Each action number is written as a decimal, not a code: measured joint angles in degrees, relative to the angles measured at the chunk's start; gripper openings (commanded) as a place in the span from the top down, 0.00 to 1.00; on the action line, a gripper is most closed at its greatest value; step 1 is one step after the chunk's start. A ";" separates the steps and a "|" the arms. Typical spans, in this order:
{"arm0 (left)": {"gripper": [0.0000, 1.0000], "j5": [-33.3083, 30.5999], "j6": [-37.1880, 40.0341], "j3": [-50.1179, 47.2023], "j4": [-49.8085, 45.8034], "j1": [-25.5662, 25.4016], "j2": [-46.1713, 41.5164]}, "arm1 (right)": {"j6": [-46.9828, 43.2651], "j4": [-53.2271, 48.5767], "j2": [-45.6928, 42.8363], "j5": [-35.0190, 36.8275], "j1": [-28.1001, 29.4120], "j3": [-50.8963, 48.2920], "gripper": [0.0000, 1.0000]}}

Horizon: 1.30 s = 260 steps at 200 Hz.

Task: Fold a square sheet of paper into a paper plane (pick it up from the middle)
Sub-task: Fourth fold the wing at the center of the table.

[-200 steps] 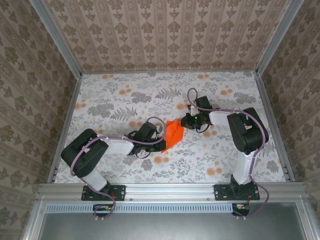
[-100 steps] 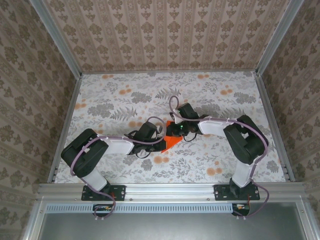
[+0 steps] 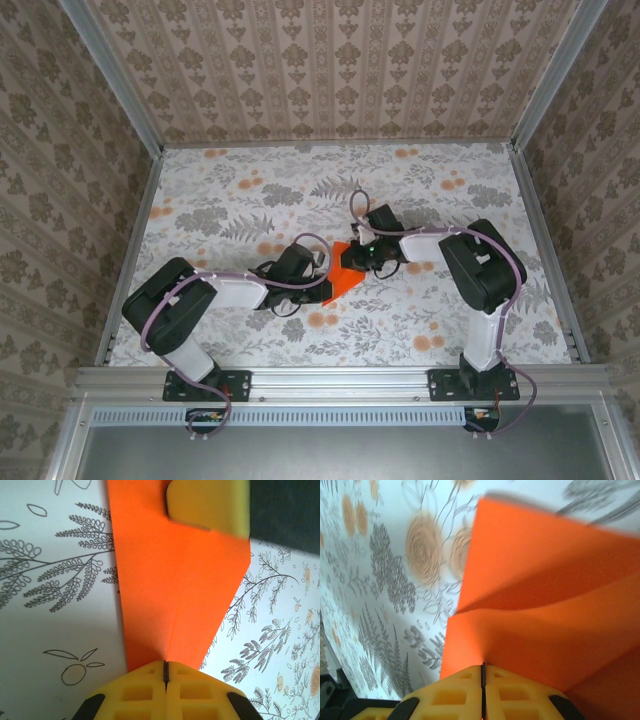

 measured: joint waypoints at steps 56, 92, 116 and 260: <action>1.00 0.26 0.00 -0.52 1.09 0.00 0.02 | 1.11 1.18 1.36 -1.77 -5.05 0.87 0.91; 1.00 0.44 0.00 -0.74 1.66 0.02 0.07 | 1.51 1.33 2.16 -1.95 -7.91 1.97 0.91; 1.00 0.50 0.00 -0.85 2.01 0.02 0.17 | 1.53 1.42 2.67 -0.94 -10.29 2.99 0.91; 1.00 1.16 3.08 -0.09 1.01 0.39 0.17 | 7.15 3.19 -6.82 1.60 2.05 -4.11 0.90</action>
